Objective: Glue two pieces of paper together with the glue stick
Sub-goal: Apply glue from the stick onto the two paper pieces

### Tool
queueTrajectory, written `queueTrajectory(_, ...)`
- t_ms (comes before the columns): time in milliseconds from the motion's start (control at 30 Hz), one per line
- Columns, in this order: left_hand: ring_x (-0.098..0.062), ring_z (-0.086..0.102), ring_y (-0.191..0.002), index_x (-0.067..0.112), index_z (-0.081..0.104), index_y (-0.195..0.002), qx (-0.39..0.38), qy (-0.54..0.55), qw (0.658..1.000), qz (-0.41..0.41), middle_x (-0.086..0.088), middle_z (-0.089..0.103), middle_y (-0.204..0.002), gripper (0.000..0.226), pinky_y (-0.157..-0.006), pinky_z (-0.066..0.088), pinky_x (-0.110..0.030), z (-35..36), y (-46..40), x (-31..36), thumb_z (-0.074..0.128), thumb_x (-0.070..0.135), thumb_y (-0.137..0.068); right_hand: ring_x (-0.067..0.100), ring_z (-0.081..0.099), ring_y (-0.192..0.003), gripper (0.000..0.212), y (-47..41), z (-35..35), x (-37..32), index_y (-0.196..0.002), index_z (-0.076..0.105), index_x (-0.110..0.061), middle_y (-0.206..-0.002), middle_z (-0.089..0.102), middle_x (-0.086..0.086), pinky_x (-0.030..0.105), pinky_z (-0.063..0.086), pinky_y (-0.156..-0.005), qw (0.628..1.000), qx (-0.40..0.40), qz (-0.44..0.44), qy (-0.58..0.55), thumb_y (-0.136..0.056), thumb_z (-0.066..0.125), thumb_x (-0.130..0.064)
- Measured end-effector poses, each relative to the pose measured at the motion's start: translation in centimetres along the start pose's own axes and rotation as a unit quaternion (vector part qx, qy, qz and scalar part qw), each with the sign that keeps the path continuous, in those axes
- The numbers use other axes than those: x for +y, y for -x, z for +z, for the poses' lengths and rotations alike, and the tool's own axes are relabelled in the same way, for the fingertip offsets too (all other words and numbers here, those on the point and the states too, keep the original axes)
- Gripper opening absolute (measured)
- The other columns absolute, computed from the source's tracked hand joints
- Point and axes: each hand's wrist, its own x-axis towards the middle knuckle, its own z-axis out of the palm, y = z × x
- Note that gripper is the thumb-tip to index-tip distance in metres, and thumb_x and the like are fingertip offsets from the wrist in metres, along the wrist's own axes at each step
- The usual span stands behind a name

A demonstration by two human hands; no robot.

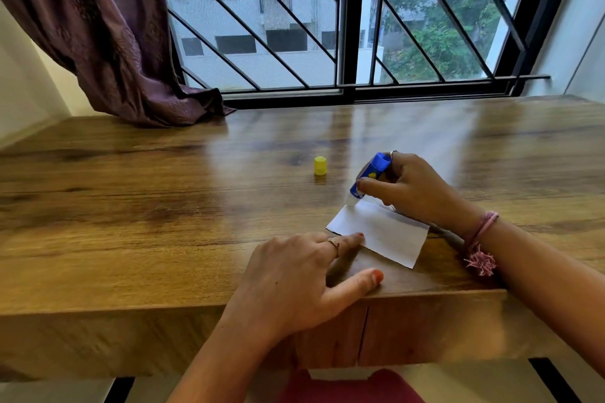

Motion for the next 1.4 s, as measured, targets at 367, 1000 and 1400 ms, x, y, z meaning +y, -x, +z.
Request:
queueTrajectory(367, 0.000, 0.055, -0.072, 0.050, 0.037, -0.137, 0.012, 0.003, 1.000, -0.003, 0.018, 0.066, -0.093, 0.071, -0.054, 0.023, -0.010, 0.0, 0.1, 0.1, 0.015, 0.084, -0.078, 0.017, 0.048, -0.055, 0.026, 0.2, 0.1, 0.1, -0.088, 0.063, 0.005, -0.060, 0.054, 0.007, 0.032, 0.042, -0.058, 1.000, -0.007, 0.008, -0.014, -0.080, 0.068, -0.019)
queueTrajectory(1000, 0.004, 0.035, -0.054, 0.053, 0.039, -0.134, 0.008, 0.004, 1.000, -0.008, 0.017, 0.060, -0.075, 0.068, -0.051, 0.021, -0.011, -0.1, -0.1, -0.1, 0.020, 0.084, -0.076, 0.016, 0.064, -0.062, 0.017, 2.5, -1.5, 0.4, -0.099, 0.062, -0.002, -0.071, 0.064, 0.007, 0.039, 0.060, -0.066, 0.927, -0.029, 0.158, -0.339, -0.087, 0.062, -0.015)
queueTrajectory(1400, -0.013, 0.063, -0.072, 0.042, 0.060, -0.112, 0.007, 0.041, 0.993, -0.115, 0.008, 0.063, -0.068, 0.048, -0.061, 0.046, -0.029, 0.3, -1.5, -0.6, 0.036, 0.072, -0.083, 0.016, 0.060, -0.064, 0.009, 5.3, -0.3, -1.1, -0.090, 0.066, -0.004, -0.071, 0.062, 0.006, 0.036, 0.057, -0.085, 0.879, -0.009, 0.213, -0.427, -0.087, 0.059, -0.010)
